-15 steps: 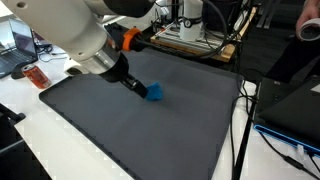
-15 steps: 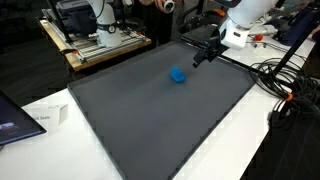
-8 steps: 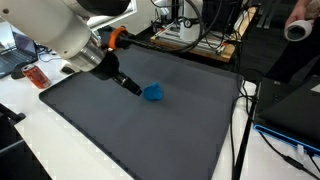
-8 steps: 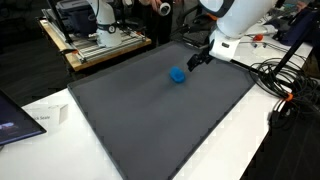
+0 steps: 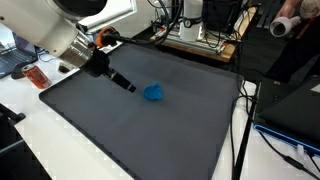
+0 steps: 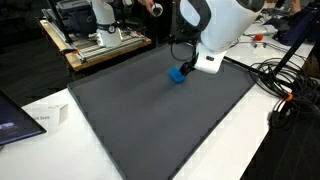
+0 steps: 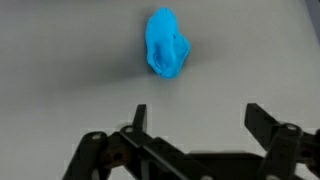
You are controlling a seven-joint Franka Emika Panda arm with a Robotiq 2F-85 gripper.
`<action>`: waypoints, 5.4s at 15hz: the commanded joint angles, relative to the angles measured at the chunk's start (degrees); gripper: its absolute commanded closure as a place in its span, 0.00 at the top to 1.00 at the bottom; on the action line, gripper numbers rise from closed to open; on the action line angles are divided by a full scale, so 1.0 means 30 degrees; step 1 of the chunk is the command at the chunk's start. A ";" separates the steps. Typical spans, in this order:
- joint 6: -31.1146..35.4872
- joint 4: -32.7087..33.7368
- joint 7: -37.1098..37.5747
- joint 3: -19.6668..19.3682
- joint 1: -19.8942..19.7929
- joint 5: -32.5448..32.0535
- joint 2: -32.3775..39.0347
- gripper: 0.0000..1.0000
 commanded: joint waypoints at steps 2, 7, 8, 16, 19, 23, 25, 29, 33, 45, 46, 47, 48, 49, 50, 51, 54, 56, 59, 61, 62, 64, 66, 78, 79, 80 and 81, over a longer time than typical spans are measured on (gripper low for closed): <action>0.1485 -0.2381 -0.1570 0.0764 -0.1532 0.1600 -0.1053 1.00; 0.2684 -0.4389 -0.3566 -0.0091 -0.2028 0.3863 -0.1900 1.00; 0.2966 -0.4909 -0.3974 -0.0192 -0.2133 0.4237 -0.2145 1.00; 0.6052 -1.0534 -0.7903 -0.0799 -0.2837 0.6068 -0.4856 1.00; 0.7687 -1.2973 -0.9855 -0.0783 -0.3252 0.6903 -0.6033 1.00; 0.9448 -1.5885 -1.2319 -0.0763 -0.3812 0.8147 -0.7437 1.00; 1.0170 -1.7242 -1.3952 -0.0659 -0.4236 0.9193 -0.8146 1.00; 1.1159 -1.9419 -1.7018 -0.0970 -0.4483 1.1179 -0.9438 1.00; 1.1646 -2.1127 -1.9273 -0.1682 -0.4101 1.2530 -1.0682 1.00; 1.6570 -2.6593 -2.0504 -0.2669 -0.1403 1.3266 -1.5267 1.00; 1.7142 -2.7064 -2.0487 -0.2625 -0.1166 1.3351 -1.5647 1.00; 1.7770 -2.7608 -2.0434 -0.2587 -0.0904 1.3420 -1.6109 1.00; 1.8402 -2.8111 -2.0273 -0.2574 -0.0605 1.3304 -1.6534 1.00; 1.8922 -2.8553 -2.0175 -0.2549 -0.0366 1.3278 -1.6924 1.00; 1.9571 -2.9072 -1.9972 -0.2518 -0.0059 1.3126 -1.7399 1.00; 2.0102 -2.9505 -1.9829 -0.2490 0.0196 1.3051 -1.7806 1.00; 2.1873 -3.0741 -1.8497 -0.2349 0.1176 1.2435 -1.9153 1.00; 2.2609 -3.1241 -1.7135 -0.2238 0.1808 1.1752 -1.9787 1.00; 2.3817 -3.1895 -1.3319 -0.1462 0.2069 0.9946 -2.0385 1.00; 2.4291 -3.2381 -1.0359 -0.1676 0.2579 0.7623 -2.0728 1.00; 2.4335 -3.2625 -0.8888 -0.1674 0.2663 0.6248 -2.0907 1.00; 2.3898 -3.2841 -0.5941 -0.1701 0.2681 0.3481 -2.1230 1.00; 2.3183 -3.2808 -0.2995 -0.0645 0.1704 0.0867 -2.1784 1.00; 1.4673 -2.7892 0.4106 0.1472 0.3592 -0.4710 -2.3175 1.00; 1.3820 -2.7227 0.3901 0.1506 0.3655 -0.4963 -2.2853 1.00; 1.5248 -2.8454 0.3517 0.1147 0.3813 -0.4244 -2.3423 1.00; 1.4968 -2.8181 0.3517 0.1164 0.3861 -0.4285 -2.3395 1.00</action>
